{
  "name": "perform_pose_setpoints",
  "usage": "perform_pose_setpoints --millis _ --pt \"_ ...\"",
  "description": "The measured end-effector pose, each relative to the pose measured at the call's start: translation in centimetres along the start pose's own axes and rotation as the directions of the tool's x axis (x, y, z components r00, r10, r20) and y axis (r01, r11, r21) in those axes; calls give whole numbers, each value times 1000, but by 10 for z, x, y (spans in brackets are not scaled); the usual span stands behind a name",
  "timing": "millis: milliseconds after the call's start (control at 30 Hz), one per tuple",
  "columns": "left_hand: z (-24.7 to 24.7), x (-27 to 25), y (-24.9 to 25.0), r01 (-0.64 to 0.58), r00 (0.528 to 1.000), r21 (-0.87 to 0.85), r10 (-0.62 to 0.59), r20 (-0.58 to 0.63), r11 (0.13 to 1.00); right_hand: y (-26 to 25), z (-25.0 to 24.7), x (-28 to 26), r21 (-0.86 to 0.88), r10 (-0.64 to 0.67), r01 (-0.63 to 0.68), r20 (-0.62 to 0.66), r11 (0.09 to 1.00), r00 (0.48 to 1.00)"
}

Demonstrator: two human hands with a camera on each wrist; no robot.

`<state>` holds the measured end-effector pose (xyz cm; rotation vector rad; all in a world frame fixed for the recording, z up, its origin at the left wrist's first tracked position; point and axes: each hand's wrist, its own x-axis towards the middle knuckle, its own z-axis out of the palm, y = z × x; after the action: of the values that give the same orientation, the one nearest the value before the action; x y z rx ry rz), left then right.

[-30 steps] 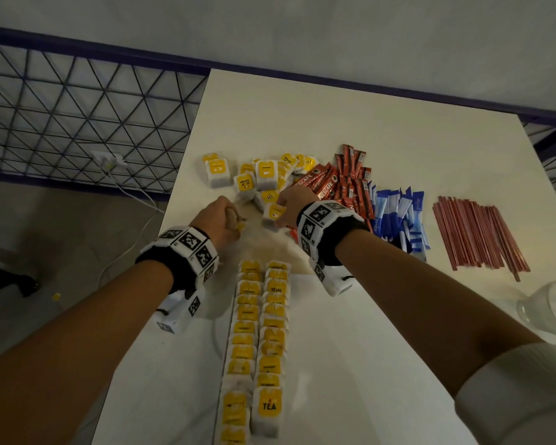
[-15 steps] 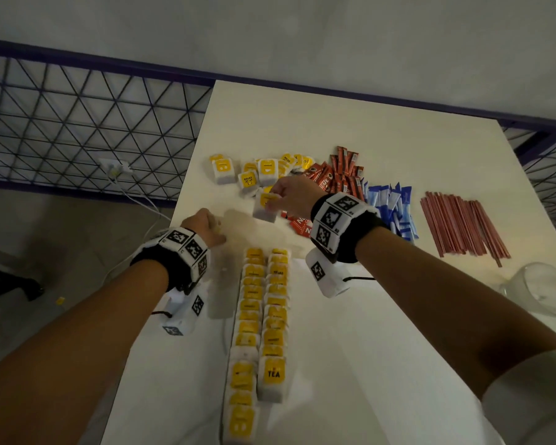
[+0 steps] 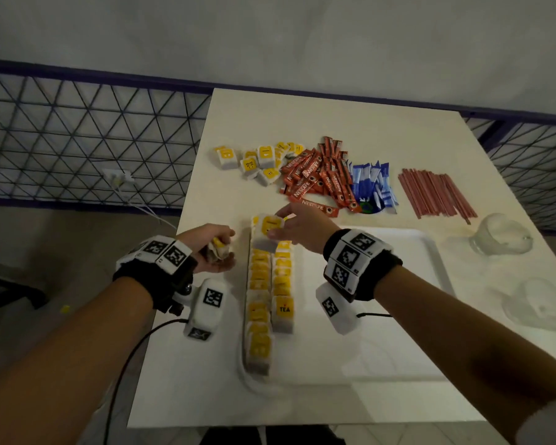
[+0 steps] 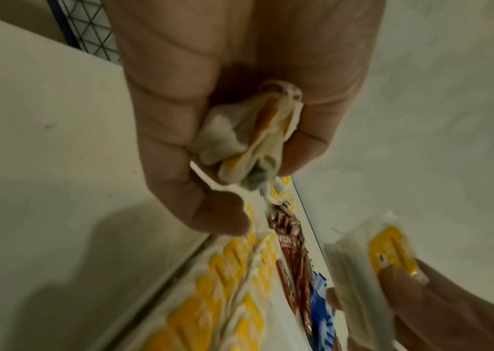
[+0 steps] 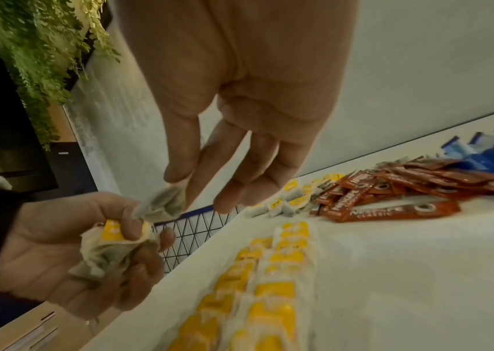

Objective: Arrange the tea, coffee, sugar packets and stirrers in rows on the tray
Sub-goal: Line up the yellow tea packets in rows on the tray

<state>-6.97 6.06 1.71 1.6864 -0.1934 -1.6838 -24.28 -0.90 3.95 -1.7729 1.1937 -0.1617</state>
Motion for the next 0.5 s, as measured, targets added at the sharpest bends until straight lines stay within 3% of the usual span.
perform_pose_setpoints --millis 267,500 --pt "8 -32 -41 -129 975 -4 127 181 992 19 33 -52 114 46 -50 34 992 998" --pt "19 -39 -68 -298 948 337 235 216 893 41 47 -78 148 69 -74 34 986 997"
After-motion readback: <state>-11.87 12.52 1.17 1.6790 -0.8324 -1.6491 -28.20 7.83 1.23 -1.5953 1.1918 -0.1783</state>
